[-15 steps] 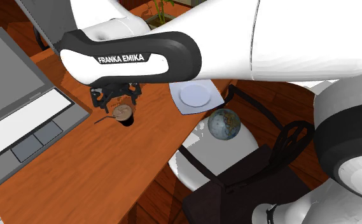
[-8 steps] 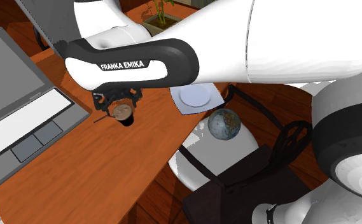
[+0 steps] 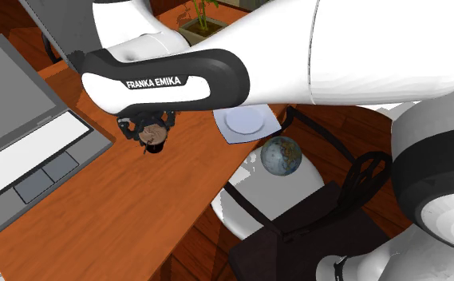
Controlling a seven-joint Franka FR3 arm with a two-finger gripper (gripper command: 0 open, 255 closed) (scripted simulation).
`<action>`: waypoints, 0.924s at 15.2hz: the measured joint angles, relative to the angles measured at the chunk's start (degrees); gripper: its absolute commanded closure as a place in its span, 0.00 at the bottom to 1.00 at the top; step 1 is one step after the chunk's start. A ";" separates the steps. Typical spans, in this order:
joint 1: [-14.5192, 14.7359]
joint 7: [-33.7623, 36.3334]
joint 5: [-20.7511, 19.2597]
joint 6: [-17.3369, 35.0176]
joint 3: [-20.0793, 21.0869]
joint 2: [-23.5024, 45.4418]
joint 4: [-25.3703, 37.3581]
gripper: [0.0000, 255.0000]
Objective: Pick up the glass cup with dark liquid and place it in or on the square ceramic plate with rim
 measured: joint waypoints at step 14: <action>-0.01 0.42 0.08 -6.65 0.09 -0.80 5.90 1.00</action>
